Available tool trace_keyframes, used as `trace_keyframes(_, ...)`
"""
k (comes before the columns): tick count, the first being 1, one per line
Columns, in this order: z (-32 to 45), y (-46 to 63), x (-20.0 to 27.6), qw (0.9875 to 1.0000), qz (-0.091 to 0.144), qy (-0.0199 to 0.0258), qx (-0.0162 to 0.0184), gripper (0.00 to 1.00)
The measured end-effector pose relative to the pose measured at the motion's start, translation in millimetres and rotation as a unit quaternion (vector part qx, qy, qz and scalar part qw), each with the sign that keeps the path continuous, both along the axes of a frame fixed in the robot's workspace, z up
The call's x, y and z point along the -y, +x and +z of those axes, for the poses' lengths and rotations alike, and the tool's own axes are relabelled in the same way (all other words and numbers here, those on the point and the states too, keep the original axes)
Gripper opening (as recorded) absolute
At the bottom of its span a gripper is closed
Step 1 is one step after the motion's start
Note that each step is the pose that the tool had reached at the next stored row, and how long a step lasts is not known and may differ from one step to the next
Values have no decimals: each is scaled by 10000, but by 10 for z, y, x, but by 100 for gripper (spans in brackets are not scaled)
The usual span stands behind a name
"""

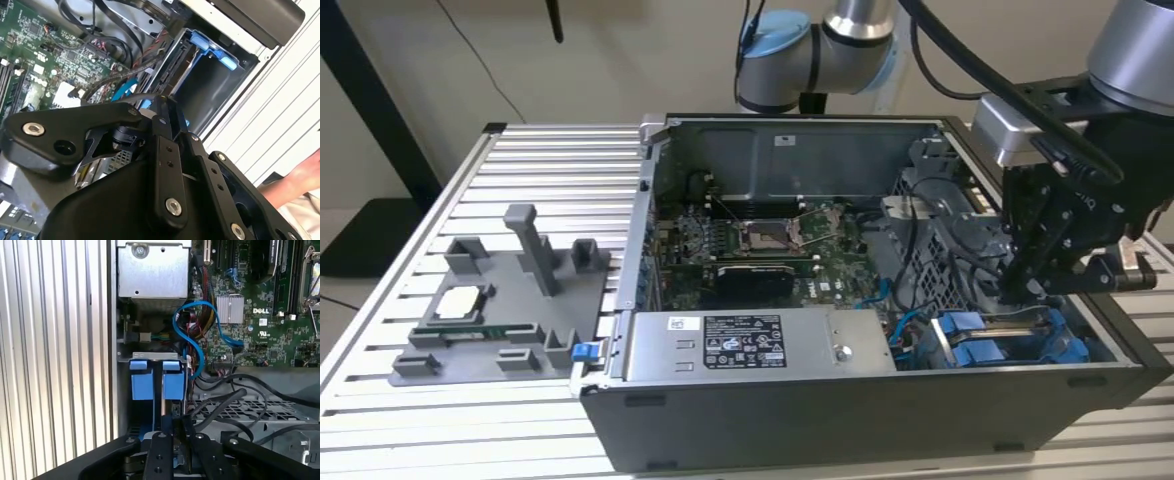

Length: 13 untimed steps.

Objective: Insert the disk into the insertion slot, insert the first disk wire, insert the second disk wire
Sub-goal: 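Insert the first disk wire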

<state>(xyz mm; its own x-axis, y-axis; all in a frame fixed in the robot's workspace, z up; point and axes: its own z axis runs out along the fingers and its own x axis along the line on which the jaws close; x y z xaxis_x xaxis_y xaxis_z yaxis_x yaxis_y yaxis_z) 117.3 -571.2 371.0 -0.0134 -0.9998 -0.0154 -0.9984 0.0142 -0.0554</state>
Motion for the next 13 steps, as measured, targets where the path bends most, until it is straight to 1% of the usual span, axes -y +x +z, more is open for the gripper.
trace_keyframes(2,-26,34,14,10000,0,1,-5,0)
trace_keyframes(9,-96,180,16,10000,0,1,-13,0)
trace_keyframes(11,-116,223,16,10000,0,3,-31,0)
trace_keyframes(13,-132,258,15,10000,0,10,-39,0)
